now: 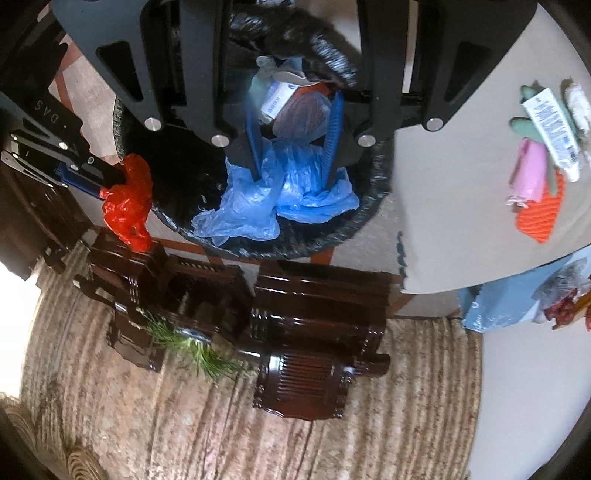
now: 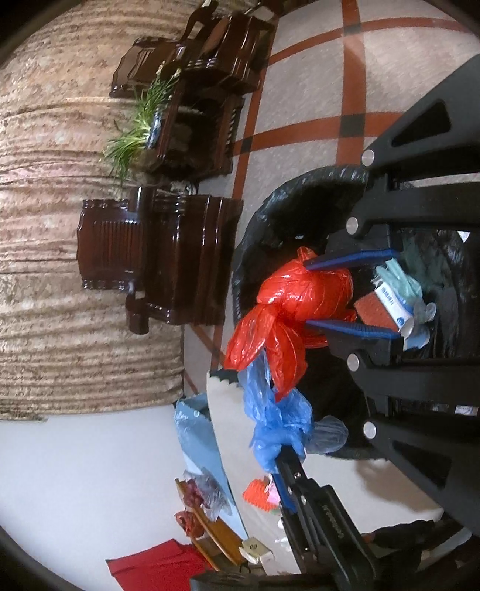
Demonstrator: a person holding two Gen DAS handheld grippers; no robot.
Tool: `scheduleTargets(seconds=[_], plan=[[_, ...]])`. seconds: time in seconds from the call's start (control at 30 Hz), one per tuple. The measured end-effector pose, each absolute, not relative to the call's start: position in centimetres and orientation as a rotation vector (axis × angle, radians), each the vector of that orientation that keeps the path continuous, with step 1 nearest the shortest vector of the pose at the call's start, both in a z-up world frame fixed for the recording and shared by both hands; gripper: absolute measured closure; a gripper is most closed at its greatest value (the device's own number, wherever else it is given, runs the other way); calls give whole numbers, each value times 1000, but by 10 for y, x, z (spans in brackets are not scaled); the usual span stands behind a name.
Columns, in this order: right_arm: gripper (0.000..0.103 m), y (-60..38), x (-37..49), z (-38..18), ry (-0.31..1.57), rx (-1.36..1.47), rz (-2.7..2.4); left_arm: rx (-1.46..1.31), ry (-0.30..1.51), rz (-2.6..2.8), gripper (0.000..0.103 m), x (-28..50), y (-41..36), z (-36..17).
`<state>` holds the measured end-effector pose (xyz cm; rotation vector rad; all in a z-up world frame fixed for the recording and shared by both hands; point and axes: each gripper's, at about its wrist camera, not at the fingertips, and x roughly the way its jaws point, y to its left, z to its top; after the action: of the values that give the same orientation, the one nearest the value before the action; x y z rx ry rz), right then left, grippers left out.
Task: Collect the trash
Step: 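Carry the blue and red bags over the bin and open both tools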
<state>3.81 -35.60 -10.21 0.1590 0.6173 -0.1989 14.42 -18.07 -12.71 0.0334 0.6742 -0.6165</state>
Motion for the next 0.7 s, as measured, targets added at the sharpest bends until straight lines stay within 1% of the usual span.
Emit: scheduleTargets(seconds=[0.2,0.27,0.3,0.33,0.37,0.4,0.43,0.47,0.5,0.53,0.57,0.6,0.7], plan=[[77,-366,39,-114,642,170,-220,45,692,-656,73,149,-202,-135],[73,-368,39,-117,652,167,-227,49,703,-671,68,151,-205,-139],[73,-368,39,-118,656,166,-234,45,709,-683,62,151,-207,-139],[67,-369,39,-119,660,166,-240,40,717,-697,54,151,-207,-141],[57,-369,38,-119,661,165,-245,34,723,-706,49,151,-206,-142],[51,-371,37,-119,658,163,-255,29,723,-710,42,150,-206,-140],[41,-371,35,-120,654,161,-265,25,723,-714,37,150,-205,-141],[31,-372,33,-119,649,159,-275,18,724,-719,34,149,-202,-140],[26,-372,32,-119,645,157,-280,14,724,-719,31,148,-201,-140],[16,-372,30,-117,634,154,-289,12,722,-716,28,147,-199,-139],[8,-371,29,-115,626,154,-294,12,715,-709,26,146,-195,-137],[6,-371,27,-113,613,158,-292,14,705,-695,23,144,-189,-135],[6,-366,24,-105,586,178,-264,12,659,-635,13,137,-165,-125]])
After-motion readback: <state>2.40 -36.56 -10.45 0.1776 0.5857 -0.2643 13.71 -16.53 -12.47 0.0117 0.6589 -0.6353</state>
